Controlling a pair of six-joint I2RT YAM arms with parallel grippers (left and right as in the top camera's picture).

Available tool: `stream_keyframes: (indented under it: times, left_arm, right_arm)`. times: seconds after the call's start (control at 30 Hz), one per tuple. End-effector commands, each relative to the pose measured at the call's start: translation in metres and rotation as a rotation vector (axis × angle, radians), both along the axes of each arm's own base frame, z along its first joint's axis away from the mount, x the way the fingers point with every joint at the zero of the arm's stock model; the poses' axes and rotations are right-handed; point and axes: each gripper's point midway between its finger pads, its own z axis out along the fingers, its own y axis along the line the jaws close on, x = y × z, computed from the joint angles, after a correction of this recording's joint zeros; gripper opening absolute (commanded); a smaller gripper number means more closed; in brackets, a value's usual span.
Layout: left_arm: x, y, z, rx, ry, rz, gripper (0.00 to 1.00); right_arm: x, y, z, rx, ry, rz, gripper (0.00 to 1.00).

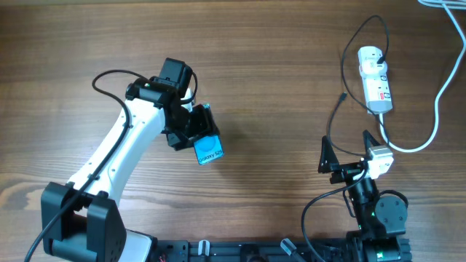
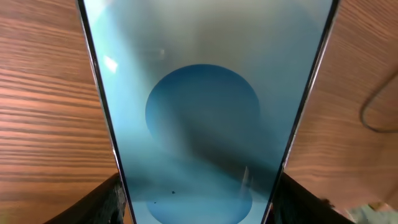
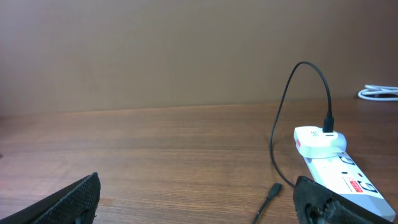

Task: Plug charger to phone and switch on socket
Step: 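Lift the phone with the left gripper and tilt it upright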

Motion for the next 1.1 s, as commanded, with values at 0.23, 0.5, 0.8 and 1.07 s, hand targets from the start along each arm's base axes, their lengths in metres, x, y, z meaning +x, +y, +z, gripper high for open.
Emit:
stream_keyframes:
  times: [0.23, 0.5, 0.8, 1.07]
  left_arm:
    - [-0.011, -0.047, 0.041, -0.311, 0.047, -0.034, 0.48]
    - [-0.024, -0.072, 0.07, -0.53, 0.123, -0.06, 0.48]
    - [-0.026, -0.093, 0.105, -0.75, 0.221, -0.024, 0.49]
    - [-0.029, -0.095, 0.114, -0.797, 0.281, 0.006, 0.48]
  right_arm:
    - [0.001, -0.004, 0.0, -0.018, -0.005, -0.023, 1.0]
    - [0.001, -0.004, 0.0, -0.018, -0.005, -0.023, 1.0]
    - [0.001, -0.004, 0.0, -0.018, -0.005, -0.023, 1.0]
    - [0.001, -0.004, 0.0, -0.018, -0.005, -0.022, 1.0]
